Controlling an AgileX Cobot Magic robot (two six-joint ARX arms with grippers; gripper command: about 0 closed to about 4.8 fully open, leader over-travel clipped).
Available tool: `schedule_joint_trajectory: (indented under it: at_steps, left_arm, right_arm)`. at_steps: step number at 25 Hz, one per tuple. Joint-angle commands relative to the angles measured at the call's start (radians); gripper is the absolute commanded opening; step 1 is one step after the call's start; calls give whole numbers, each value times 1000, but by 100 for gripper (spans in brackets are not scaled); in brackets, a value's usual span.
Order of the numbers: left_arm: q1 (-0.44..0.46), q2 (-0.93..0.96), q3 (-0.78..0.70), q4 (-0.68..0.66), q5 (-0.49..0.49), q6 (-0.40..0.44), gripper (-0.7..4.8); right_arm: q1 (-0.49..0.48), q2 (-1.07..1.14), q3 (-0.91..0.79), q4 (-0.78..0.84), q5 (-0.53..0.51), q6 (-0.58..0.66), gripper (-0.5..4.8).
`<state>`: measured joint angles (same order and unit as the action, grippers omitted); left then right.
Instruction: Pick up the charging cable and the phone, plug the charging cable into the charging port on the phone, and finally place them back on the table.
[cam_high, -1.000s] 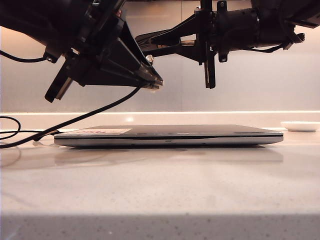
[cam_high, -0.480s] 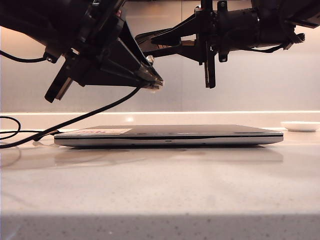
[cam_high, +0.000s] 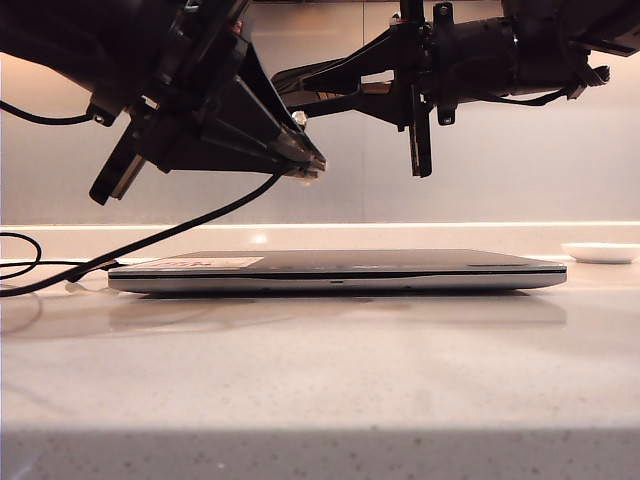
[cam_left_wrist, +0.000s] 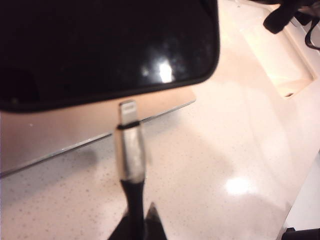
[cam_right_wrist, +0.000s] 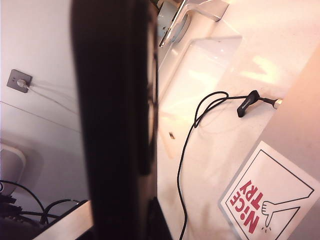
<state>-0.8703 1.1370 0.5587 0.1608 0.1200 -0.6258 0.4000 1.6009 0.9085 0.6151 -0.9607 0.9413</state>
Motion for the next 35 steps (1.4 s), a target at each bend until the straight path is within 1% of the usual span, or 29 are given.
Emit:
schedule_joint_trajectory:
  at_steps: [1,13,16,27,29,32,35]
  left_arm:
    - [-1,-3,3,14,-3,1,-6]
    - [-1,-3,3,14,-3,1,-6]
    - [-1,-3,3,15,-3,0,-6]
    - [-1,-3,3,56,-3,1,-6]
    - [-1,-3,3,58,-3,1,-6]
    - [-1,-3,3,58,-3,2,-6]
    - [-1,-3,3,58,-3,9,-6]
  right_arm:
    - [2,-8,6,40,-15,-7,-6]
    - [3,-8,6,40,-23,-9,-6]
    - [3,-8,5,33,-29,-28,-6]
    - [8,-8,5,-6,-47,-48,-6]
    - [8,-8,5,-12,-46,-44,-6]
    - [8,-8,5,-33,-45,-5,-6]
    - [7,-8,5,-43,-50,-3,-6]
